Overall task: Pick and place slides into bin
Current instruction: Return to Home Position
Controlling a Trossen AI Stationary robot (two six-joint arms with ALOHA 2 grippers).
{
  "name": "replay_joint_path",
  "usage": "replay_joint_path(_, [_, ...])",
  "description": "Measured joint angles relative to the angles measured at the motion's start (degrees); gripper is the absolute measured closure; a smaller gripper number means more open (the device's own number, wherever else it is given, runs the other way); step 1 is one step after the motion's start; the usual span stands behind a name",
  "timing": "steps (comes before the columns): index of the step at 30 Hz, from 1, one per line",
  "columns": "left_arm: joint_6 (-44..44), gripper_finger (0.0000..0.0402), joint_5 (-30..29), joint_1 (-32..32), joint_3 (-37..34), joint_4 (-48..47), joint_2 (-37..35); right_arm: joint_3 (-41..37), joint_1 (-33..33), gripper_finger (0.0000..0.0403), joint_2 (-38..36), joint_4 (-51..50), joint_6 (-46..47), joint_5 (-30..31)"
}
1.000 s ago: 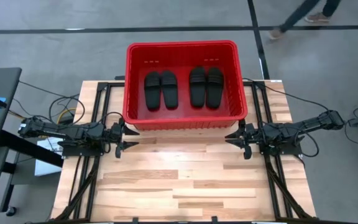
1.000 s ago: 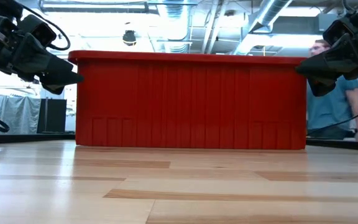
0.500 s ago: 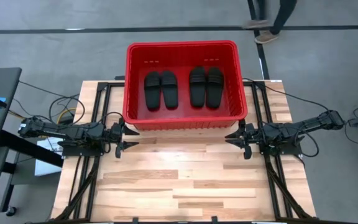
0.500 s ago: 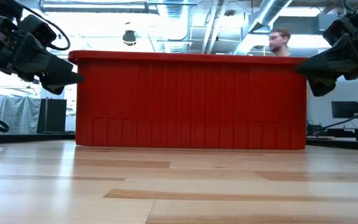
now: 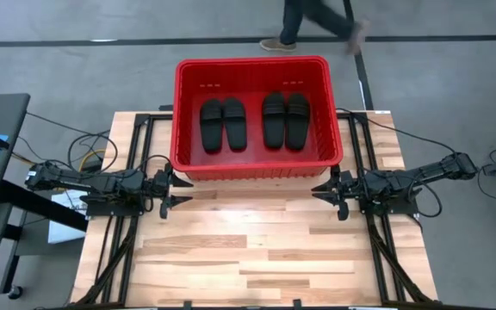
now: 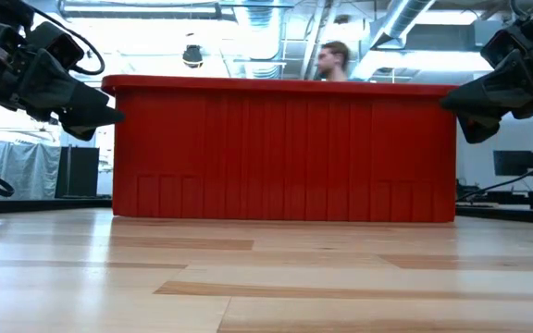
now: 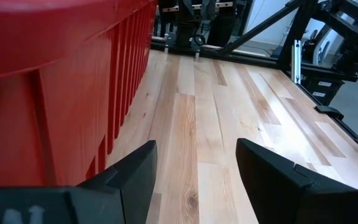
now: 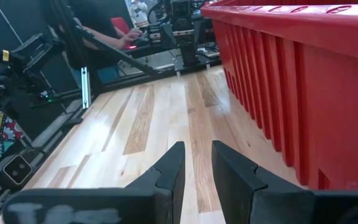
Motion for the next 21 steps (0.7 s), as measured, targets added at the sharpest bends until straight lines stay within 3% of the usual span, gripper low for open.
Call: replay_joint_path(21, [0.0,0.0191,0.0,0.0,0.0,0.0,0.0,0.0,0.0,0.0332,0.0,0.0,0.0,0.0])
